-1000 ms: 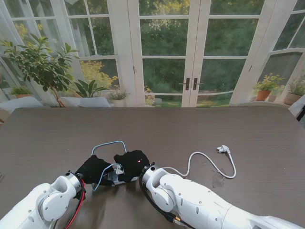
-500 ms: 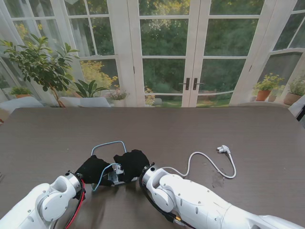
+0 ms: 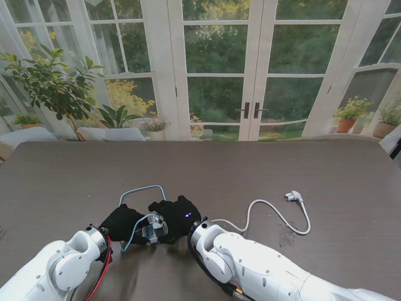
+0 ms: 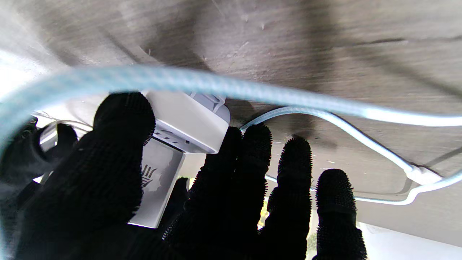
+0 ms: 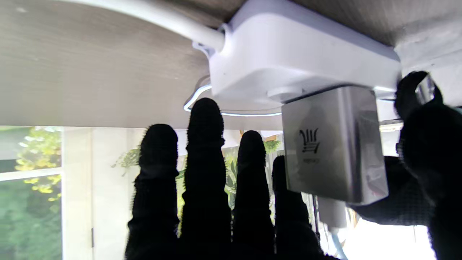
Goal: Set up the charging station
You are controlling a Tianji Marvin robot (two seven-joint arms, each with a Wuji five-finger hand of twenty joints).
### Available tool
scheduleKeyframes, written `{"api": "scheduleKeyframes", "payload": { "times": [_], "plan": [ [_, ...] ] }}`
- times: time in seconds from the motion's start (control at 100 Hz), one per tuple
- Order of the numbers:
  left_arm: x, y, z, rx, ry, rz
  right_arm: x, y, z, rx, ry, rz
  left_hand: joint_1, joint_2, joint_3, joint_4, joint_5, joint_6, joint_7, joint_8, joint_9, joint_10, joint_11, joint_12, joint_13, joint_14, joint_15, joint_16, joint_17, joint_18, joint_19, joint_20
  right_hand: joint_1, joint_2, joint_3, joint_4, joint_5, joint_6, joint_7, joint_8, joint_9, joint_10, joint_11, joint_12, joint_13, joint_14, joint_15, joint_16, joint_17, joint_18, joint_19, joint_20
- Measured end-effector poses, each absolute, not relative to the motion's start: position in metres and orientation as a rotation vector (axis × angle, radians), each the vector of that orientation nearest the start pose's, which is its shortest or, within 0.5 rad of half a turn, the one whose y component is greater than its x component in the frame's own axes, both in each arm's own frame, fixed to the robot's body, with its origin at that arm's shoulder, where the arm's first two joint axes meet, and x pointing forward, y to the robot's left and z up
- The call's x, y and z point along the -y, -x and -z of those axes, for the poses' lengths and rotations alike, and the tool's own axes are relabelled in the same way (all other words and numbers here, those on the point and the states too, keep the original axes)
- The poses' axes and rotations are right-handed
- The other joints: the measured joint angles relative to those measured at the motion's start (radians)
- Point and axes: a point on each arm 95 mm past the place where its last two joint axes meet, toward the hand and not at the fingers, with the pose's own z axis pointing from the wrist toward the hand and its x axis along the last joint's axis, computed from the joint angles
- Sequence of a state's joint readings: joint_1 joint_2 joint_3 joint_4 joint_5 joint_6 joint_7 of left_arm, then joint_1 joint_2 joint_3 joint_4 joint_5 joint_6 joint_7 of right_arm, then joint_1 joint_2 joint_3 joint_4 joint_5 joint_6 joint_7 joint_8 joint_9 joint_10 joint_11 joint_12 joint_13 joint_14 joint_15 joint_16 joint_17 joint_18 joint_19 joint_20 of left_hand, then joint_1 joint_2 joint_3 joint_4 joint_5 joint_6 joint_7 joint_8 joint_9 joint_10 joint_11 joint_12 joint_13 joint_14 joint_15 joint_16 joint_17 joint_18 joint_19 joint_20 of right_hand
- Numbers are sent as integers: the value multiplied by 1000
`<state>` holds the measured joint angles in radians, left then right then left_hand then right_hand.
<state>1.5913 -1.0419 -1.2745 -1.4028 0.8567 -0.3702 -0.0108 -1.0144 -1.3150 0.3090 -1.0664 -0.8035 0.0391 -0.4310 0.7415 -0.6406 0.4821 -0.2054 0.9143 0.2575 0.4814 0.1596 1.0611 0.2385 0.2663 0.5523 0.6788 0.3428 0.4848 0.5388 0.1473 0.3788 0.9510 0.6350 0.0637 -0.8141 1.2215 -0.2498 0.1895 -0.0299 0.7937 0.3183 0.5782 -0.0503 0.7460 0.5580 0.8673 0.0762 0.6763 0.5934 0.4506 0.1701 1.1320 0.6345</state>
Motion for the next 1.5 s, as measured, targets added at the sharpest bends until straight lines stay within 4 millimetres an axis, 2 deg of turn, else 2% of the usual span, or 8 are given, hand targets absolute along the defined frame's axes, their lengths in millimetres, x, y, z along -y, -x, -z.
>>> {"api": "scheduleKeyframes", "payload": {
  "times": [0.11,0.23,0.35,0.48,0.66,0.8,1.07,1.5],
  "plan": [
    [-50,-382,384,-1721,1326,1597,-211,-409,381,-1741,-850,-1794,0,0,0,0,0,0,0,0,0,1,0,0,0,0,0,0,0,0,0,0,-42,38,-24,0,-22,0,-13,-21,-21,0,3,-13,-17,11,-1,-6,-14,0,-8,1],
    [-50,-382,384,-1723,1326,1596,-208,-409,369,-1705,-901,-1803,0,0,0,0,0,0,0,0,0,1,0,-1,0,0,0,-1,0,0,0,0,-48,87,-50,0,-17,-43,-13,-35,-21,0,6,-15,-19,23,7,-10,-16,0,-10,15],
    [-50,-382,384,-1723,1326,1595,-199,-412,357,-1716,-899,-1773,0,0,0,0,0,0,0,0,0,1,0,-1,0,0,0,-1,0,0,0,0,-48,97,-51,0,83,-72,-14,-38,-1,12,45,-5,-6,37,23,-10,-10,1,-12,26],
    [-50,-382,384,-1724,1324,1595,-186,-414,352,-1756,-818,-1714,0,0,0,0,0,0,0,1,0,1,0,0,0,0,0,-1,0,0,0,0,-37,57,-51,0,182,-140,-20,-39,46,12,110,82,31,38,77,16,24,11,-5,50],
    [-51,-382,384,-1722,1326,1594,-171,-416,356,-1808,-838,-1676,0,9,-5,0,0,0,0,1,0,1,0,-4,0,0,0,-1,0,1,0,0,29,23,-47,16,278,-192,-41,-39,84,-1,185,229,67,30,211,78,40,11,27,78],
    [-51,-381,384,-1722,1326,1594,-168,-413,362,-1835,-831,-1659,0,9,-5,0,0,1,0,1,0,1,0,-4,0,0,0,-1,0,1,0,0,56,22,-47,40,278,-205,-49,-39,97,-14,219,299,76,21,265,100,42,11,53,91],
    [-52,-381,384,-1723,1329,1592,-169,-411,372,-1879,-823,-1632,0,10,-5,0,0,1,0,1,0,1,0,-4,0,0,0,-1,0,1,0,0,68,22,-22,62,324,-216,-50,-39,133,-24,240,342,76,19,286,104,50,11,63,93],
    [-52,-381,383,-1727,1331,1591,-175,-414,382,-1899,-818,-1630,0,19,-10,0,0,2,0,6,0,2,0,-5,0,0,0,-1,0,1,0,0,68,36,-22,67,294,-219,-63,-39,136,-25,242,363,89,9,294,104,54,11,74,103]
  ]
}}
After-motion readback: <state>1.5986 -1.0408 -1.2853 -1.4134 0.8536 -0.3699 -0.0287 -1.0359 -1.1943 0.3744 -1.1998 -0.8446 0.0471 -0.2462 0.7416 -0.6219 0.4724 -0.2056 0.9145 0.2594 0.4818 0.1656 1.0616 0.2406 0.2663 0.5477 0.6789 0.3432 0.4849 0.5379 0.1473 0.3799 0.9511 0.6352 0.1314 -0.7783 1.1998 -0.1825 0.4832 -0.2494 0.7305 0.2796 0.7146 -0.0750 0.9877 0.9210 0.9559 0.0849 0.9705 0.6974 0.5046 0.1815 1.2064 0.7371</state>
